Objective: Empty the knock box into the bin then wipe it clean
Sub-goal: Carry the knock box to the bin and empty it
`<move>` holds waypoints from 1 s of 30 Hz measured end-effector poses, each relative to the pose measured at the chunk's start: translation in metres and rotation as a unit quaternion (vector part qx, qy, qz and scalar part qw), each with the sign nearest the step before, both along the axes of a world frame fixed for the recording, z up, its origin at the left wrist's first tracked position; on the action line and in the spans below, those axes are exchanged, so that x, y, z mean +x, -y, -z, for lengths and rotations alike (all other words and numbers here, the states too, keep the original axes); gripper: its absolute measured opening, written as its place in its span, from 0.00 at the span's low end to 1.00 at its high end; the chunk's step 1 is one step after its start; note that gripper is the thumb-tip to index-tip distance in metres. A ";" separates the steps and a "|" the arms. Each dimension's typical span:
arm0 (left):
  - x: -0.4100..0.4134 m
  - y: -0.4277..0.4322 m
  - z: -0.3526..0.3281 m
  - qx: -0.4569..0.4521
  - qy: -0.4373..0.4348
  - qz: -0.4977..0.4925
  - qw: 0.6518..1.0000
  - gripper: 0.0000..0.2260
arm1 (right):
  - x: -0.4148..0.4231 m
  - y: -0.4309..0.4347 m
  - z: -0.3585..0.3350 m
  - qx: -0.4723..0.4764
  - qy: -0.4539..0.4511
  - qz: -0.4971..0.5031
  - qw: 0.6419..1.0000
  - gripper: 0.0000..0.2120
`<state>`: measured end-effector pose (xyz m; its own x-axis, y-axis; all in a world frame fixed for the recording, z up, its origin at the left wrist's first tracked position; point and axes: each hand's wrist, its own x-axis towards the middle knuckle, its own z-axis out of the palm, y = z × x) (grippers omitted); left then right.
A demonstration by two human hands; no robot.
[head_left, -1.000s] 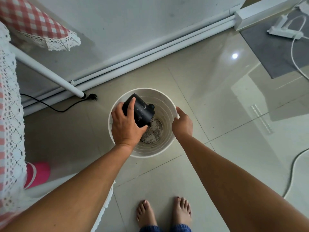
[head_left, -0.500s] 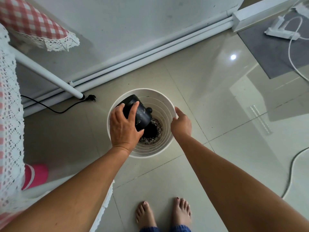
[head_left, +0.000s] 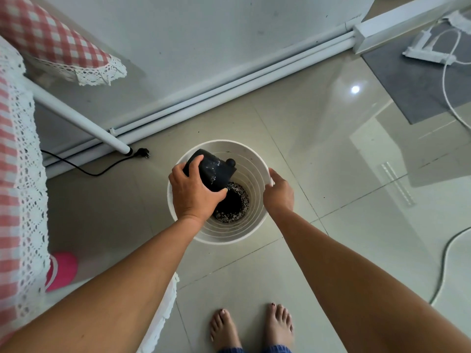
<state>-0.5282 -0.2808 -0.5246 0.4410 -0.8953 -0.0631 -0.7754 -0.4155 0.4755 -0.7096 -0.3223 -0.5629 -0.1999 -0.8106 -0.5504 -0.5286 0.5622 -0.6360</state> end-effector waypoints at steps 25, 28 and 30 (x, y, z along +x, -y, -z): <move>0.039 0.040 -0.141 0.193 -0.491 -0.053 0.848 0.21 | 0.010 0.045 -0.169 -0.037 0.273 -0.107 0.955 0.22; 0.041 0.043 -0.179 0.196 -0.488 -0.032 0.850 0.21 | 0.007 0.050 -0.205 -0.036 0.263 -0.143 0.953 0.21; 0.043 0.044 -0.203 0.201 -0.484 -0.018 0.851 0.28 | 0.005 0.054 -0.232 -0.037 0.253 -0.160 0.953 0.20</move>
<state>-0.4853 -0.3249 -0.3216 0.0343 -0.7029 -0.7104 -0.0842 -0.7104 0.6988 -0.7046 -0.3759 -0.3311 0.3399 -0.8262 -0.4493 -0.2804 0.3670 -0.8869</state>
